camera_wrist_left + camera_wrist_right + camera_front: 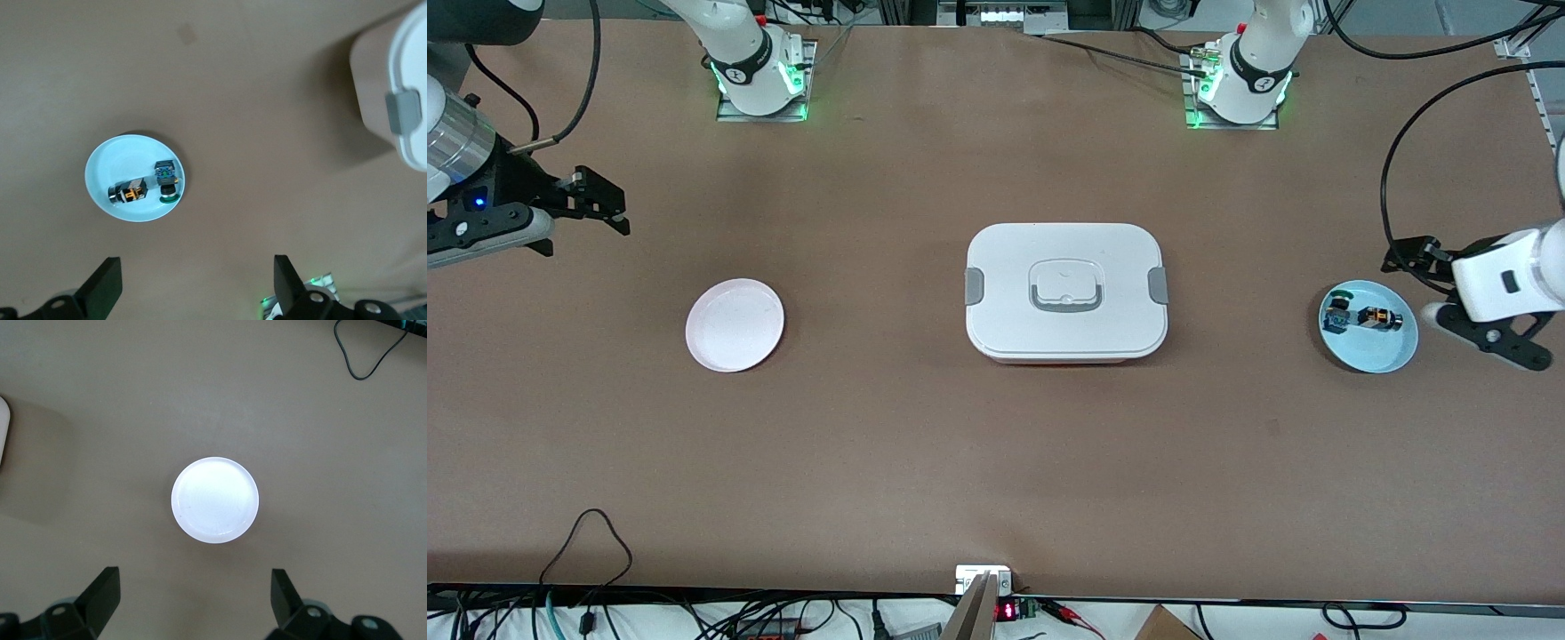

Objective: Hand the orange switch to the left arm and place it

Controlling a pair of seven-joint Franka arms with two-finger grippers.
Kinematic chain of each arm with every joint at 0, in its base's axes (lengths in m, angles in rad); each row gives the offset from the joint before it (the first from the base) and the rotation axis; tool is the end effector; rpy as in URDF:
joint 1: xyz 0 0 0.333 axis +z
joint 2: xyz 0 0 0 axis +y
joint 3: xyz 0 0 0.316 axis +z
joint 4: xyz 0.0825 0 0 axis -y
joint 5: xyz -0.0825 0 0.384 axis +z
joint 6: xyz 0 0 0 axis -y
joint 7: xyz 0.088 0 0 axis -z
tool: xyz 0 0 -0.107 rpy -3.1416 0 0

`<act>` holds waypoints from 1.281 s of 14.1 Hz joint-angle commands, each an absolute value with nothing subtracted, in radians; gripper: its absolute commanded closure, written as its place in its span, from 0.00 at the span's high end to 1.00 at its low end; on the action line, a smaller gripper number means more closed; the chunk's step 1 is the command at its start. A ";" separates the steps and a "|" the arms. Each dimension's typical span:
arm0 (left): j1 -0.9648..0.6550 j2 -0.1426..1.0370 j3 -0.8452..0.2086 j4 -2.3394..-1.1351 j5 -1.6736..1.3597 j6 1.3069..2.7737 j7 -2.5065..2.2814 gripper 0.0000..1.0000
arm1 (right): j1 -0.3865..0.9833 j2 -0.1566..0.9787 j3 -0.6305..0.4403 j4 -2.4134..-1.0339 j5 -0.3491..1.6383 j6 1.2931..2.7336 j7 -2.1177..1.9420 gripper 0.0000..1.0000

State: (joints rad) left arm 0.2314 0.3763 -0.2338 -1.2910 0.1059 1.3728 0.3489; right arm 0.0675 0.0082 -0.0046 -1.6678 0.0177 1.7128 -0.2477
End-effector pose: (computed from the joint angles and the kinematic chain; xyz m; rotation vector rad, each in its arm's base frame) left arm 0.6341 0.0373 0.5186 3.0353 -0.5238 -0.4403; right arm 0.5663 0.0373 0.5864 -3.0899 -0.4803 -0.0598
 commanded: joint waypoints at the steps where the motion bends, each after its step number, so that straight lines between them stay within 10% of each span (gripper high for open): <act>1: 0.190 0.382 -0.195 -1.247 0.092 1.361 0.110 1.00 | 0.066 0.012 -0.002 -1.661 0.006 1.721 -0.241 1.00; 7: 0.061 0.039 -0.057 -1.705 0.018 1.756 -0.069 1.00 | 0.064 0.012 -0.002 -1.661 0.006 1.723 -0.241 1.00; 18: 0.074 0.110 -0.057 -1.592 -0.092 1.648 -0.017 1.00 | 0.064 0.012 -0.002 -1.661 0.006 1.723 -0.242 1.00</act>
State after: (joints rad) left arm 0.0702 0.0818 -0.0588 -1.6427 -0.0719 1.6827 -0.0464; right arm 0.0674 0.0095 -0.0048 -1.6679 0.0175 1.7184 -0.2477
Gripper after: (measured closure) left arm 0.000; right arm 0.000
